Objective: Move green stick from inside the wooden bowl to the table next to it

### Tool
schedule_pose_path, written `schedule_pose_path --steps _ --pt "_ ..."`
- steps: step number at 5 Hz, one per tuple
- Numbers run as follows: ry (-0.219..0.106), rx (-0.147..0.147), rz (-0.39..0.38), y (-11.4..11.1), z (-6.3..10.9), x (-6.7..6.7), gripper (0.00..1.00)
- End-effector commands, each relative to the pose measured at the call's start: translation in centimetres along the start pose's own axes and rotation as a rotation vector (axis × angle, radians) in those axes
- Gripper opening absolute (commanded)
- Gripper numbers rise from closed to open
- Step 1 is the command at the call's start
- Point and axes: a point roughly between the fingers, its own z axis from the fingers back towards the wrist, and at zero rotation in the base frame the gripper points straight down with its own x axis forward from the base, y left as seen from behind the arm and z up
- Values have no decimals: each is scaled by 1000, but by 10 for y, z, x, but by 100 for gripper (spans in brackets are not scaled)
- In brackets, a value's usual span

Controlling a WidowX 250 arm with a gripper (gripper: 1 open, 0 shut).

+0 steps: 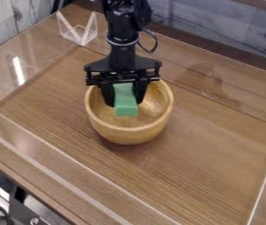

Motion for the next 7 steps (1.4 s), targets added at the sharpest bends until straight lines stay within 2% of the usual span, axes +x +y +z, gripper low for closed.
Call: schedule_pose_path --steps 1,7 --pt "-60 -39 20 -3 19 14 0" --pt "-44 -31 35 -3 17 15 0"
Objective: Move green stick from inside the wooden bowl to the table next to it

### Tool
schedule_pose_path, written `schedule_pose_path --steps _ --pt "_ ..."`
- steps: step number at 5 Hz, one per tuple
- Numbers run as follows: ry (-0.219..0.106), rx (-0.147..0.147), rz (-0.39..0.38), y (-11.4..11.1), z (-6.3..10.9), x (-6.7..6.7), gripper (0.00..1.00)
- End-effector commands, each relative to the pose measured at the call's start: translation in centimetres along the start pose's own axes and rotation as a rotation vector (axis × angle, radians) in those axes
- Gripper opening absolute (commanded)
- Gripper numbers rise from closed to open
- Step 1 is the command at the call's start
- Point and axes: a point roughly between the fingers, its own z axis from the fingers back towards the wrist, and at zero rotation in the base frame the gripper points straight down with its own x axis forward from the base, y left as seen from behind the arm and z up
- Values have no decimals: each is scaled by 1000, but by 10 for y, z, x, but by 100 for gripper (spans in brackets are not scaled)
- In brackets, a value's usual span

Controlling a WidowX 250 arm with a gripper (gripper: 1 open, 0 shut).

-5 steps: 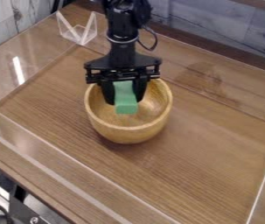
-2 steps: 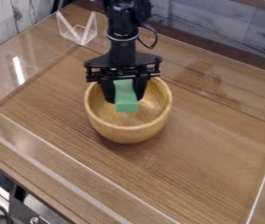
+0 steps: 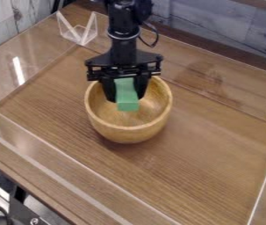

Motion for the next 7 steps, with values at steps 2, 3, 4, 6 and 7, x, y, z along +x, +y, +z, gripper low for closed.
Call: schedule_pose_path --steps 2,3,4,6,7 --pt "-41 -24 23 -2 11 11 0" --pt "-24 -25 6 -6 14 4 0" --pt "-8 -27 -11 -9 18 -4 0" --pt "26 -31 -71 -21 21 -26 0" --pt "45 -37 -121 -33 22 -44 0"
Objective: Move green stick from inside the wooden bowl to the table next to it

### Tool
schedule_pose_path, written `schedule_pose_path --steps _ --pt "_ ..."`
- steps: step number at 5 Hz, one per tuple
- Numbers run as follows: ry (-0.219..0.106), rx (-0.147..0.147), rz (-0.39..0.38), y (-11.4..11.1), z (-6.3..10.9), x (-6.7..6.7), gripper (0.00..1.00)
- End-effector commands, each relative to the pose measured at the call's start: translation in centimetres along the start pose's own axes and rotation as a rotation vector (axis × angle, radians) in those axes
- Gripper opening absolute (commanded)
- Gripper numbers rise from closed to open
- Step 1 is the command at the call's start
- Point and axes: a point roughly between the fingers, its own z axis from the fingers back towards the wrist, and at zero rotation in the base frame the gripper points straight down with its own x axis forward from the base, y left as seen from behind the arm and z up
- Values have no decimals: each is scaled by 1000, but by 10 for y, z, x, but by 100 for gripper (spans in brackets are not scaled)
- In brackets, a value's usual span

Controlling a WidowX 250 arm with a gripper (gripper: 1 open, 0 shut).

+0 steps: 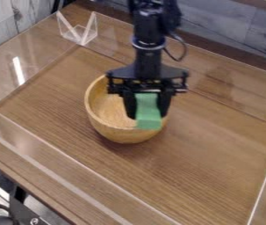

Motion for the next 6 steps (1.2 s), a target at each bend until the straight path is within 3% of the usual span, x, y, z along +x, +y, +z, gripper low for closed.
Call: schedule_pose_path --steps 1,2,6 --pt "-27 -33 -57 -17 8 -16 0" --pt "-19 -46 -106 -29 0 -33 0" --pt "-27 -68 -122 -13 1 -26 0"
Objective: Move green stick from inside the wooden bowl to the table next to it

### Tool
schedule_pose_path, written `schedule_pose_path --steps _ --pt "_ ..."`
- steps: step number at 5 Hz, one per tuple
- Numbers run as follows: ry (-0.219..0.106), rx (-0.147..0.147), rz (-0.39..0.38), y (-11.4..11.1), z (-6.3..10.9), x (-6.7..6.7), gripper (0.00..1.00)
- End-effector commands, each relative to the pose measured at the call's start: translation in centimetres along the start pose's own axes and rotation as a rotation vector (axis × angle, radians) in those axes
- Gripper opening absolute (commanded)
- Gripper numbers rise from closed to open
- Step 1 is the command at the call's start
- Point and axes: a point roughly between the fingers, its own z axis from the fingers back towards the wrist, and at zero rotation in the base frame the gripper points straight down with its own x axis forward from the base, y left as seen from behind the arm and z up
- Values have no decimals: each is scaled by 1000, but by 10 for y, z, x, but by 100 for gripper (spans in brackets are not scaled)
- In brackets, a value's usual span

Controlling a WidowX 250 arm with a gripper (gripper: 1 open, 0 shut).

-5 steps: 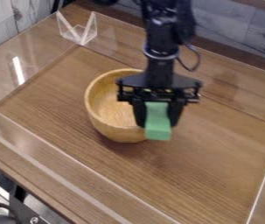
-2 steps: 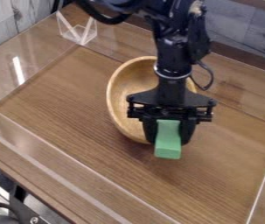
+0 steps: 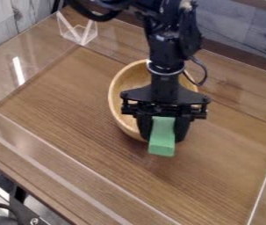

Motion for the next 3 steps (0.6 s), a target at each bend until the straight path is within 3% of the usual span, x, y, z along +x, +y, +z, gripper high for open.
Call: schedule_pose_path --steps 1,3 --pt "-32 -24 -11 1 11 2 0" --pt "-38 -22 -42 6 13 2 0"
